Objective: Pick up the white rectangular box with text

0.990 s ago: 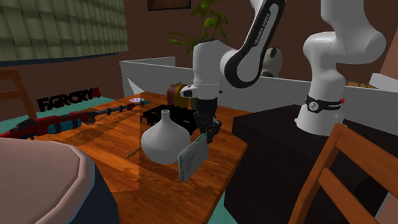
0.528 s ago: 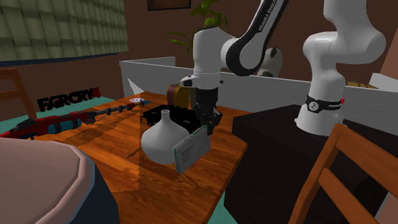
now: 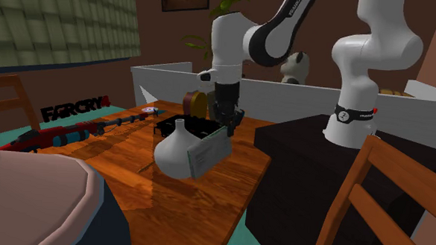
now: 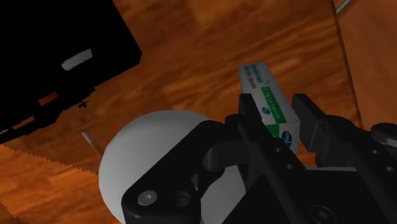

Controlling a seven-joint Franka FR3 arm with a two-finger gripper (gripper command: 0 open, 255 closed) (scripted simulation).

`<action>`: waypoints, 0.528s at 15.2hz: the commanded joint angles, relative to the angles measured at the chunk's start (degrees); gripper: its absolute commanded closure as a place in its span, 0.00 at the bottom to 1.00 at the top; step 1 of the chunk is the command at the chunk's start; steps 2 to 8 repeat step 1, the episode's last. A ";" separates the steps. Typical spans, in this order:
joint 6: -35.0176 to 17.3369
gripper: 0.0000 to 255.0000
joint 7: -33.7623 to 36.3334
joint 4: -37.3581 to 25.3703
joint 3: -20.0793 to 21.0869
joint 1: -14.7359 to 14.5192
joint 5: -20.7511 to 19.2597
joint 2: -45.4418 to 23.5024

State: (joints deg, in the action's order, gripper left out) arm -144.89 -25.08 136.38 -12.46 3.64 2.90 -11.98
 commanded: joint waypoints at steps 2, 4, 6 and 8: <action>0.35 1.00 0.12 0.09 -0.07 -0.05 -0.18 0.47; 0.35 1.00 0.12 0.09 -0.07 -0.05 -0.18 0.47; 0.35 1.00 0.12 0.09 -0.07 -0.05 -0.18 0.47; 0.35 1.00 0.12 0.09 -0.07 -0.05 -0.18 0.47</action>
